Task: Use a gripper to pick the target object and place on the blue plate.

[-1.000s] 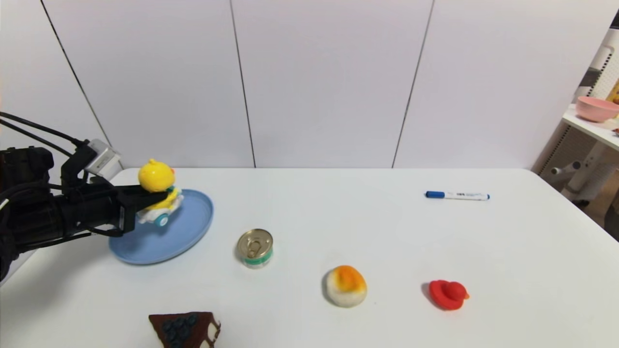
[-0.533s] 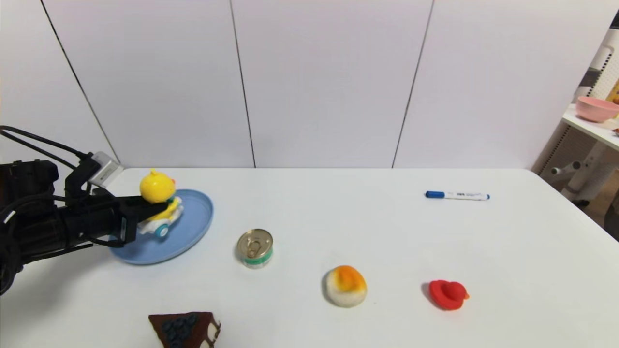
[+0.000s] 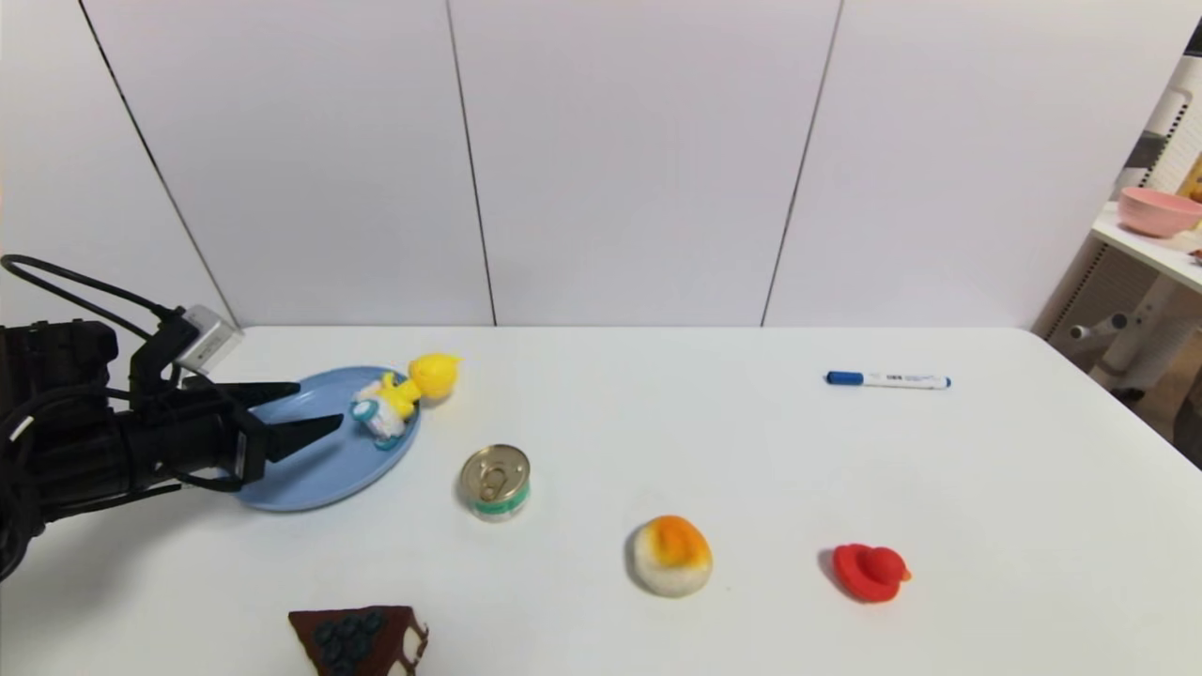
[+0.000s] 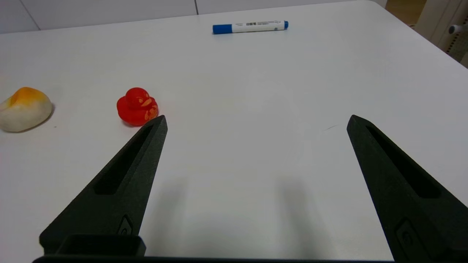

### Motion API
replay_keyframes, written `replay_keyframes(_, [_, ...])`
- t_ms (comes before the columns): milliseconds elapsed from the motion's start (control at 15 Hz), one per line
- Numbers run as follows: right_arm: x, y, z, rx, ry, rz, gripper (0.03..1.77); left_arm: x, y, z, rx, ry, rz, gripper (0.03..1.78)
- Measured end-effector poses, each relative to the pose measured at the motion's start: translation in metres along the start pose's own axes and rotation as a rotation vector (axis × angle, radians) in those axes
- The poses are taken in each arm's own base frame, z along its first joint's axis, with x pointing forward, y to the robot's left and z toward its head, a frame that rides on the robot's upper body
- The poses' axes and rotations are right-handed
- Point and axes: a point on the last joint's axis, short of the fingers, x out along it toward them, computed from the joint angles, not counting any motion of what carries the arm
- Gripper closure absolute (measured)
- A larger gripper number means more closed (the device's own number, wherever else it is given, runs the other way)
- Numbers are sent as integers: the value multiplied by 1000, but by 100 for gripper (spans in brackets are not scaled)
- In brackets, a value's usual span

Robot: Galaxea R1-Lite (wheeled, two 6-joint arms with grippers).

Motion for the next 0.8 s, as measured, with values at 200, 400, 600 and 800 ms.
replay_keyframes(200, [0, 0, 0, 0, 0, 0, 10, -7, -6, 2, -23, 30, -13, 39])
replay_keyframes(400, [0, 0, 0, 0, 0, 0, 10, -17, -14, 5, -49, 62, -29, 30])
replay_keyframes(600, [0, 0, 0, 0, 0, 0, 10, -27, -20, 11, -51, 62, -24, 24])
replay_keyframes(800, [0, 0, 0, 0, 0, 0, 10, -36, -25, 16, -43, 55, -20, 20])
